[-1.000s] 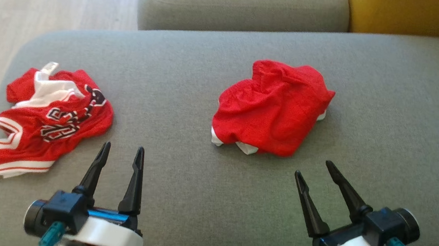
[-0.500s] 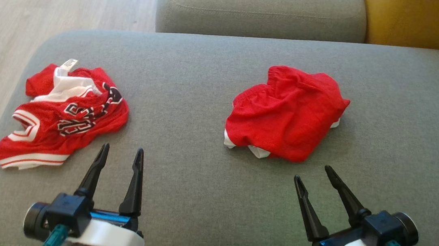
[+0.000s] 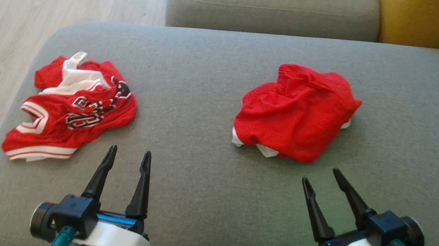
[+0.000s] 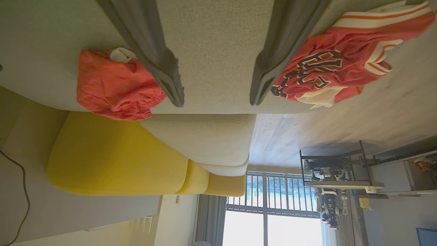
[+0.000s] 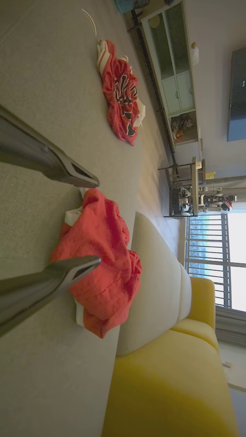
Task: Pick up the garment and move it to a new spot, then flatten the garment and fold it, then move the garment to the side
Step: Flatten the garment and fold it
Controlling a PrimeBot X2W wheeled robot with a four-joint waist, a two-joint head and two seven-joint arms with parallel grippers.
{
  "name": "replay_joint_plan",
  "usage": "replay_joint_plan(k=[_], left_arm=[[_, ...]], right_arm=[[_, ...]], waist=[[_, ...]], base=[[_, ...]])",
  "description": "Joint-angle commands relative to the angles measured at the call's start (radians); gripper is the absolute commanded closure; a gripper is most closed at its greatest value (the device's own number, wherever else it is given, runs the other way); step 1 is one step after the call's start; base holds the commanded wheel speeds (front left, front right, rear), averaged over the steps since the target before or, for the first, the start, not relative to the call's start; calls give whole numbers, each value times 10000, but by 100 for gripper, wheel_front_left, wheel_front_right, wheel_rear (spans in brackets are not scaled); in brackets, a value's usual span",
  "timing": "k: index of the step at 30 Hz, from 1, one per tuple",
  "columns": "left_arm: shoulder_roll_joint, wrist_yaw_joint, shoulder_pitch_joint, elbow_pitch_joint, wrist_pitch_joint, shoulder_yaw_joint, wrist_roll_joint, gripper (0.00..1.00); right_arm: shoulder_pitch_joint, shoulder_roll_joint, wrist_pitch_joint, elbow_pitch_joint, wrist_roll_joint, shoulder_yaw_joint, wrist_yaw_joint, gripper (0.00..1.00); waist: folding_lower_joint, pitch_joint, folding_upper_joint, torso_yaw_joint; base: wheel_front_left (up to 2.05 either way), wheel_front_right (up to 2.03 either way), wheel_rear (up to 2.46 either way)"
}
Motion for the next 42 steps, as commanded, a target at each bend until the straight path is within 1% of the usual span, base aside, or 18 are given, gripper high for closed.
replay_joint_plan(k=[1,4,10,12,14,16,18,21,24,25,26,27,30,33,35,37,39,42], left_arm=[[-71,-10,-442,-322,-55,271,63,0],[-71,-12,-569,-306,-55,143,52,0],[-71,-5,-924,-183,-55,-230,-93,0],[-71,0,-1056,-123,-55,-377,-158,0],[-72,18,-1178,-80,-55,-530,-212,0],[-72,40,-1292,-47,-55,-680,-237,0],[-72,70,-1402,-18,-55,-815,-256,0],[-72,128,-1547,31,-55,-991,-305,0],[-72,198,-1645,70,-55,-1105,-344,0],[-72,228,-1661,80,-55,-1121,-355,0],[-72,263,-1664,85,-55,-1116,-362,0],[-72,296,-1656,87,-55,-1100,-377,0],[-72,321,-1642,92,-55,-1070,-406,0],[-72,331,-1614,64,-55,-1004,-410,0],[-72,332,-1571,28,-55,-938,-397,0],[-72,310,-1510,21,-55,-873,-354,0],[-72,286,-1457,3,-55,-794,-315,0],[-72,188,-1437,-16,-55,-716,-240,0]], right_arm=[[-468,5,-65,-98,-40,181,-2,0],[-954,5,-65,996,11,177,-2,0],[-2602,5,-65,3842,1302,41,-2,0],[-3175,5,-65,4680,1478,-90,-2,0],[-3707,5,-65,5401,1920,-190,-2,0],[-4169,5,-65,6185,2408,-146,-2,0],[-4616,5,-65,6912,2608,-129,-2,0],[-5192,5,-65,8013,2290,-166,-2,0],[-5653,5,-65,9202,1578,-233,-2,0],[-5782,5,-65,9539,1278,-259,-2,41],[-5893,5,-65,9755,1010,-341,-2,78],[-5960,5,-65,9875,706,-440,-2,100],[-5971,5,-65,9872,29,-768,-2,100],[-5698,5,-65,9360,-964,-1303,-2,100],[-5387,5,-65,8905,-1364,-1670,-2,100],[-5005,5,-65,8429,-1431,-2119,-2,100],[-4578,5,-65,7851,-1757,-2616,-2,100],[-4062,5,-41,7174,-2120,-3068,-2,100]], waist=[[0,117,0,163],[0,330,0,475],[0,832,0,1233],[0,984,0,1493],[0,1126,0,1737],[0,1256,0,1950],[0,1374,0,2126],[0,1514,0,2324],[0,1596,0,2405],[0,1605,0,2396],[0,1605,0,2356],[0,1594,0,2295],[0,1554,0,2123],[0,1458,0,1748],[0,1385,0,1411],[0,1312,0,1037],[0,1263,0,626],[0,1270,0,-1]], base=[[0,0,0],[0,0,0],[0,0,0],[0,0,0],[0,0,0],[0,0,0],[0,0,0],[0,0,0],[0,0,0],[0,0,0],[0,0,0],[0,0,0],[0,0,0],[0,0,0],[0,0,0],[0,0,0],[0,0,0],[0,0,0]])
